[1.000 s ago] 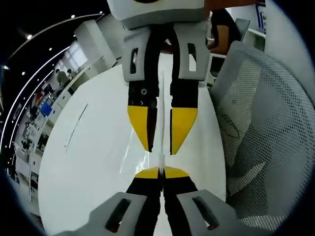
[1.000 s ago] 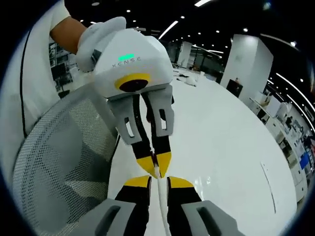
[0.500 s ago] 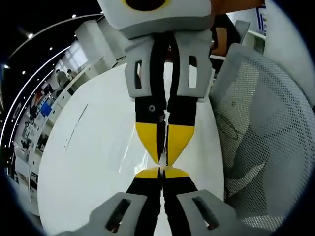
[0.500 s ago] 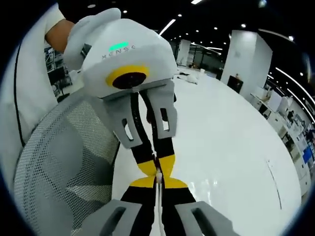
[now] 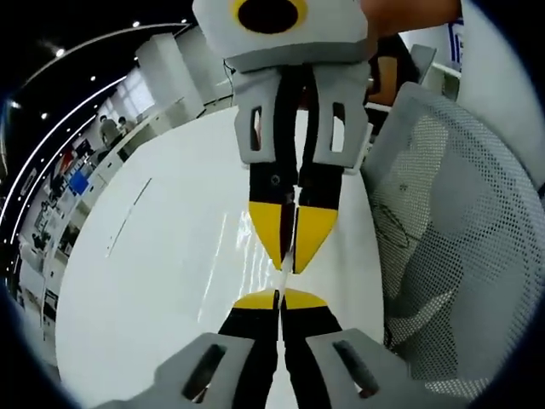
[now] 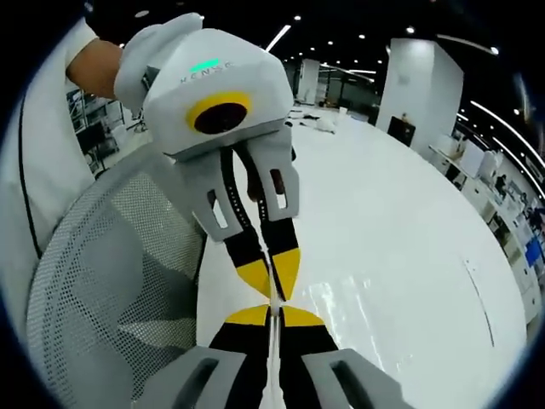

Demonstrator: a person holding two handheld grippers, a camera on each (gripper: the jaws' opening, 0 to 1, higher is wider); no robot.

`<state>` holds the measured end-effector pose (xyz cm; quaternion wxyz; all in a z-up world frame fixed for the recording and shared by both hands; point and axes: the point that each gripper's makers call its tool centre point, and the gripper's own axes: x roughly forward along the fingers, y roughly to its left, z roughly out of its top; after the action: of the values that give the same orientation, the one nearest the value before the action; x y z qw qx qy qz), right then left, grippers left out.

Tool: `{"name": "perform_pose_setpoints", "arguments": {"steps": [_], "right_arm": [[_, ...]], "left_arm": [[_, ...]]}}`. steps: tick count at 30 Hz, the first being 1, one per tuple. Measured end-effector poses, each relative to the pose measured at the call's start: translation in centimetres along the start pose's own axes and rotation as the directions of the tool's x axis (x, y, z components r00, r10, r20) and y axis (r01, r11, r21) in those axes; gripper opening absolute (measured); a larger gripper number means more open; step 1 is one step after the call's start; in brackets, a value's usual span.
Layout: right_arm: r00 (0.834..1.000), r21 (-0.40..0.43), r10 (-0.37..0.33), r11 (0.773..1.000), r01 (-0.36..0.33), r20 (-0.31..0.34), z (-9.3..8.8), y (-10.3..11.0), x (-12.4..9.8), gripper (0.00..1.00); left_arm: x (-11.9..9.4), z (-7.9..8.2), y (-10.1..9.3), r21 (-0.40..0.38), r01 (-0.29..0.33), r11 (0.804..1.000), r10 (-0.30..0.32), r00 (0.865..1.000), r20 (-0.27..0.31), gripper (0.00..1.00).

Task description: Open the resealable bag by pulling the two sides of the seal apart until the entire bag opening is separated and visibly accessible.

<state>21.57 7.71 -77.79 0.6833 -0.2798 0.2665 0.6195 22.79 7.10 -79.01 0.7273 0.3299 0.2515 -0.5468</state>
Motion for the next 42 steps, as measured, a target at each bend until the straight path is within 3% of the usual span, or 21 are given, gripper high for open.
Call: {"name": "perform_pose_setpoints", "arguments": {"steps": [3, 23, 36, 42], "right_arm": [[1.000, 0.009, 0.001, 1.000, -0.001, 0.002, 0.2, 0.1, 0.1, 0.00], [0.998, 0.034, 0.006, 0.999, -0.004, -0.055, -0.4, 0.3, 0.8, 0.00], [0.994, 0.054, -0.004, 0.998, 0.010, -0.106, -1.2, 0.2, 0.7, 0.00], [0.990, 0.049, -0.012, 0.999, 0.019, -0.140, -2.5, -0.1, 0.3, 0.00]], "left_arm": [[-0.2, 0.0, 0.2, 0.049, -0.007, 0.999, 0.007, 1.000, 0.004, 0.00], [-0.4, 0.5, -0.5, 0.118, 0.002, 0.993, -0.009, 0.999, 0.054, 0.00], [-0.2, 0.3, -0.6, 0.071, 0.019, 0.997, -0.023, 0.998, 0.064, 0.00], [-0.2, 0.1, -0.4, 0.057, 0.017, 0.998, -0.020, 0.998, 0.067, 0.00]]}}
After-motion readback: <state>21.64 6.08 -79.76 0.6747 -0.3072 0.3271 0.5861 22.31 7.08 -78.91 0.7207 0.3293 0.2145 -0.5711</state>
